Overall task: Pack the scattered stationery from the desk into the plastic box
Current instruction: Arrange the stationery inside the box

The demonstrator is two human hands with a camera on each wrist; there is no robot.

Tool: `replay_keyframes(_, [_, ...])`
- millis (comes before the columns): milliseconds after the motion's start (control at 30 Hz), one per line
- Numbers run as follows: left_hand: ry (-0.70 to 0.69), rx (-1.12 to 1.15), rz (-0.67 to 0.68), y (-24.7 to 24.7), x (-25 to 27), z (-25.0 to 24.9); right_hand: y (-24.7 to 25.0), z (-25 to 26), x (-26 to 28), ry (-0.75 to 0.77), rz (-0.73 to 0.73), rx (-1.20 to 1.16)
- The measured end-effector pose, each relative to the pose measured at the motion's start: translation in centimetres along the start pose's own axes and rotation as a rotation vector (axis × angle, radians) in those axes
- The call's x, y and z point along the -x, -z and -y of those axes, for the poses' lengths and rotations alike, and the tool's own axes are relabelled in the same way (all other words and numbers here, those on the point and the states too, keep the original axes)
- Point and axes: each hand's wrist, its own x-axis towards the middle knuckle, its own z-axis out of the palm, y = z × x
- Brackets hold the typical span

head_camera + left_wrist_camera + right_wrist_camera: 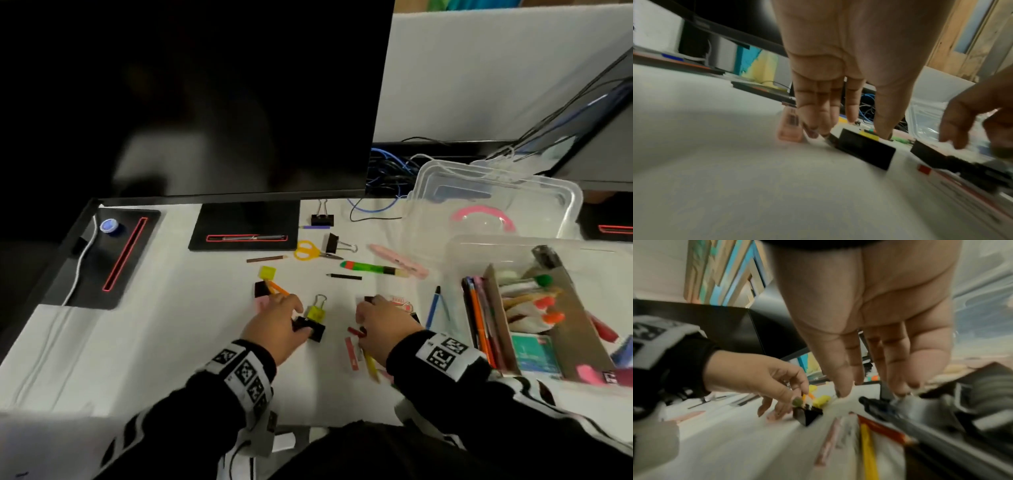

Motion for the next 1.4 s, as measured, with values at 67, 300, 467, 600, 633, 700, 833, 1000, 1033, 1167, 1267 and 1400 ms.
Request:
replay_keyframes(67, [0.01,-0.03,0.015,-0.7,-0.3,-0.4,-0.9,-0.1,-0.7,-0.087,-0.056,-0.099])
replay_keyframes(300, [-0.015,-0.135,0.006,-1.5,-1.4,-2.3,-1.3,-0.6,-2.5,-0.207,-0.115,-0.151])
replay_keyframes(467, [-0.017,-0.155,0.026,-1.5,-1.8,-2.6,-1.4,-0.6,-3.1,-0.179,-0.087,-0.095])
replay_keyframes(600, [-0.02,-0.163,0.048,-0.8,-1.6,-2.6,-1.5,-0.7,-3.2,-0.139,-0.079,-0.053])
replay_keyframes(633, [-0.022,-0.161,0.047,-0.6,-1.6,-2.6,-1.6,-0.6,-3.2,-0.138,-0.09,-0.042])
replay_keyframes(700, [-0.025,-0.155,0.036,-0.1,-1.4,-2.6,-1.6,-0.5,-3.2,-0.135,-0.108,-0.034])
replay_keyframes(833, [-0.007,-0.063,0.048,0.9,-1.3,-2.8,-1.4,-0.2,-3.1,-0.138,-0.109,-0.074])
replay_keyframes(1000, [0.047,-0.017,0.028,2.2,-1.3,-2.9,-0.6,-0.2,-3.0,-0.151,-0.195,-0.187])
replay_keyframes(1033, [0.057,0.002,0.022,2.5,-1.3,-2.7,-0.4,-0.2,-2.8,-0.152,-0.212,-0.226])
replay_keyframes(1167, [0.05,0.099,-0.013,3.4,-1.3,-2.4,0.3,-0.6,-2.1,-0.116,-0.332,-0.368])
replay_keyframes(1267, [0.013,0.228,-0.077,4.0,-1.1,-2.8,1.2,-0.4,-1.2,-0.042,-0.456,-0.532])
replay_keyframes(1400, [-0.107,0.353,-0.118,4.1,-0.7,-4.3,2.8,0.3,0.5,0.033,-0.552,-0.867])
